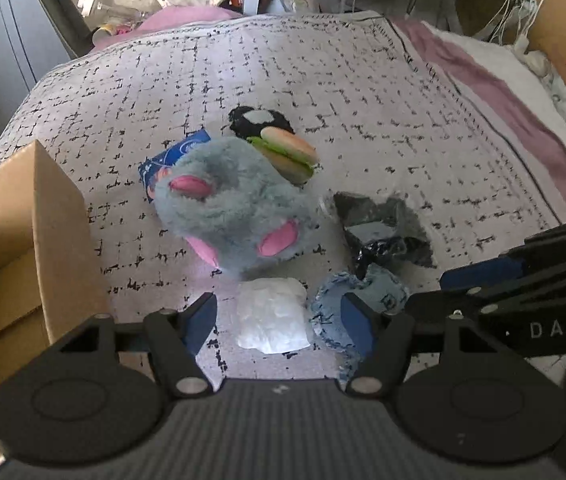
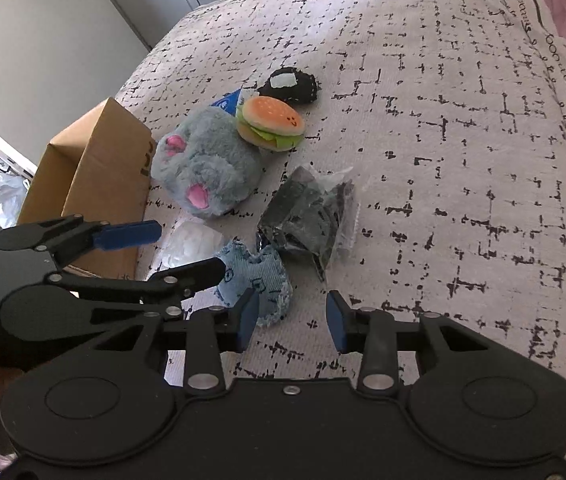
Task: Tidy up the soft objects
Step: 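Move both grippers toward the white bag and blue plush, then close left gripper on white bag while right gripper grasps blue plush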
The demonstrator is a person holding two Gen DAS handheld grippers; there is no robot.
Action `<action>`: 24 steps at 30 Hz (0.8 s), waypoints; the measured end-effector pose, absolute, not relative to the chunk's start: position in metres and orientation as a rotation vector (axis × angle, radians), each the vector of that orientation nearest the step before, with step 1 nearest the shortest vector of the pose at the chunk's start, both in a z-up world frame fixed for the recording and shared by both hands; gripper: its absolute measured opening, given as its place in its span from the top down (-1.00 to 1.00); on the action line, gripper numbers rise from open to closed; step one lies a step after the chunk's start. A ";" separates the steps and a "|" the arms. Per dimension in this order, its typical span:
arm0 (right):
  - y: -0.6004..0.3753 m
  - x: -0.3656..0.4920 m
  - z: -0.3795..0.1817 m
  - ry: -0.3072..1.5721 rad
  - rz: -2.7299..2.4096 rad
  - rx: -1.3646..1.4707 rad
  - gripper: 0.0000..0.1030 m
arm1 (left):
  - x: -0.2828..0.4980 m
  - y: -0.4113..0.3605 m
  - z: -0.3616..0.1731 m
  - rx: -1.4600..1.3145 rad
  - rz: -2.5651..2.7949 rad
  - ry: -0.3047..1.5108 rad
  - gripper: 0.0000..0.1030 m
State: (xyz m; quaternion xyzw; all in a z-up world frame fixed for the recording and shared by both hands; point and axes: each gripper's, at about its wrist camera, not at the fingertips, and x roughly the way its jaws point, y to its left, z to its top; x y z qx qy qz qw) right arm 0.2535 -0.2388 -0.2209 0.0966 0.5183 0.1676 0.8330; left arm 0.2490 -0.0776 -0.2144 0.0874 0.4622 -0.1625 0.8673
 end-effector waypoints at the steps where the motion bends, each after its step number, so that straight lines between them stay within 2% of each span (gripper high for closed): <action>1: -0.238 0.254 -0.223 1.101 0.357 0.203 0.26 | 0.250 -0.076 -0.216 0.169 -0.339 0.976 -0.24; 3: -0.238 0.255 -0.226 1.098 0.370 0.199 0.26 | 0.252 -0.074 -0.219 0.136 -0.343 0.992 -0.15; 8: -0.236 0.256 -0.230 1.088 0.426 0.205 0.26 | 0.255 -0.069 -0.224 0.100 -0.323 1.022 0.26; 14: -0.234 0.262 -0.234 1.073 0.488 0.245 0.26 | 0.251 -0.063 -0.224 0.042 -0.358 1.039 0.28; 20: -0.241 0.259 -0.231 1.084 0.491 0.306 0.67 | 0.246 -0.060 -0.220 0.012 -0.365 1.042 0.28; 24: -0.244 0.250 -0.216 1.051 0.495 0.290 0.69 | 0.241 -0.055 -0.208 0.003 -0.363 1.019 0.28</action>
